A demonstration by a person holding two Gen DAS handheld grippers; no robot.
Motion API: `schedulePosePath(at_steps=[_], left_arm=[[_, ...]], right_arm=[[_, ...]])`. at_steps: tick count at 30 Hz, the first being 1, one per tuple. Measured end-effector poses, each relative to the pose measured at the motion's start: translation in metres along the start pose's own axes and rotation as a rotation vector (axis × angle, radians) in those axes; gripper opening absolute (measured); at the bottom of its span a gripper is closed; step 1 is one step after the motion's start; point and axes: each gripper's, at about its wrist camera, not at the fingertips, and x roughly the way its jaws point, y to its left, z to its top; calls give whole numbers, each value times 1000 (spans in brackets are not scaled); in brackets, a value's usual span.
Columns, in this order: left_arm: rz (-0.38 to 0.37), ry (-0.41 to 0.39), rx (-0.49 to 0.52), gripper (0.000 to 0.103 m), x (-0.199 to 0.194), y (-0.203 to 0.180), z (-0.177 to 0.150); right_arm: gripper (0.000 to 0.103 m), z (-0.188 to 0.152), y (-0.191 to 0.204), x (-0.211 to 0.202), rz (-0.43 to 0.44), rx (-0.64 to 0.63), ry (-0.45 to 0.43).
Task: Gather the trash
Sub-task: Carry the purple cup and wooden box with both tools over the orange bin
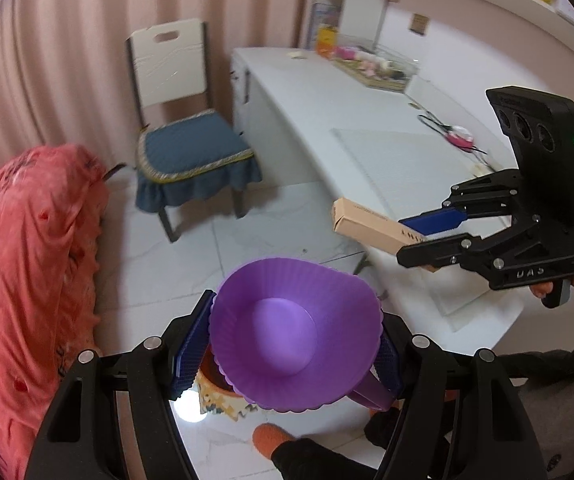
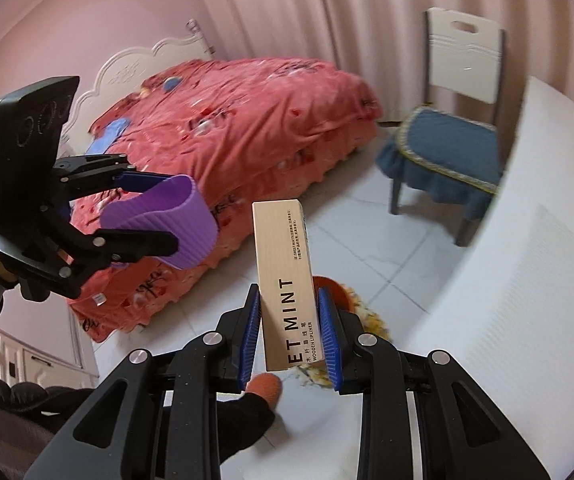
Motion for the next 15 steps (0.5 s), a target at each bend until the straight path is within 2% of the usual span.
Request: schedulePosePath(at_steps=[6,15], left_arm=[[5,41,-69,71,24,53,-15],[-69,131,-90,71,90,104,-32]], right_arm=[[29,24,6,76,29,25,77],[29,25,-12,174,21,80,190]])
